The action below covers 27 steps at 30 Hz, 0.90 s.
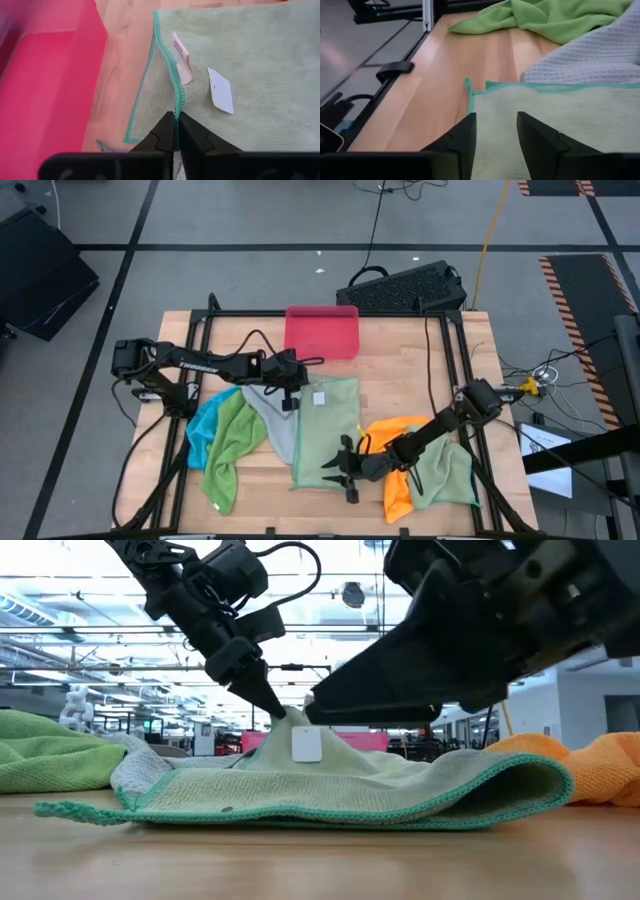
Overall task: Fold microfiber towels
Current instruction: Fold the top light green towel
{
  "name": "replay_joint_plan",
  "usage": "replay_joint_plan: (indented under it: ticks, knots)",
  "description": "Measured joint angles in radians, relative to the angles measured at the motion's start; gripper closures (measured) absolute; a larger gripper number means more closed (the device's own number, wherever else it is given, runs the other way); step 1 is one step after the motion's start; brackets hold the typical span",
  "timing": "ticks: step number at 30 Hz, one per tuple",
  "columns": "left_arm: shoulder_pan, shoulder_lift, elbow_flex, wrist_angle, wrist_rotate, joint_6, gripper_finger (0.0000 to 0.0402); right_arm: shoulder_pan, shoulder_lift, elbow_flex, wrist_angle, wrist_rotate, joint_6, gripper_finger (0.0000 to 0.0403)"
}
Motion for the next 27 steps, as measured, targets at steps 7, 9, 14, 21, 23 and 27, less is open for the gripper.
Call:
replay_joint_plan:
  ticks: [7, 9, 14, 21, 23, 27]
  knots:
    - [0.005, 0.0, 0.0, -0.015, -0.001, 0.013, 0.0391, 0.009, 0.0, 0.0, -0.036, 0.008, 0.013, 0.0277]
    - [0.007, 0.0, 0.0, -0.015, -0.001, 0.028, 0.0384, 0.008, 0.0, 0.0, -0.039, 0.009, 0.008, 0.0277]
    - [0.019, 0.0, 0.0, -0.015, 0.013, 0.039, 0.0395, -0.002, 0.0, 0.0, -0.04, 0.009, -0.013, 0.0277]
    - [0.036, -0.013, 0.001, 0.006, 0.05, 0.064, 0.0384, -0.038, 0.0, 0.001, -0.056, 0.04, -0.001, 0.0277]
    - [0.052, -0.013, 0.001, 0.017, 0.051, 0.067, 0.0389, -0.052, 0.006, 0.001, -0.056, 0.082, 0.004, 0.0277]
    - [0.064, -0.008, 0.001, 0.006, 0.056, 0.07, 0.0396, -0.086, 0.007, 0.001, -0.077, 0.109, 0.039, 0.0277]
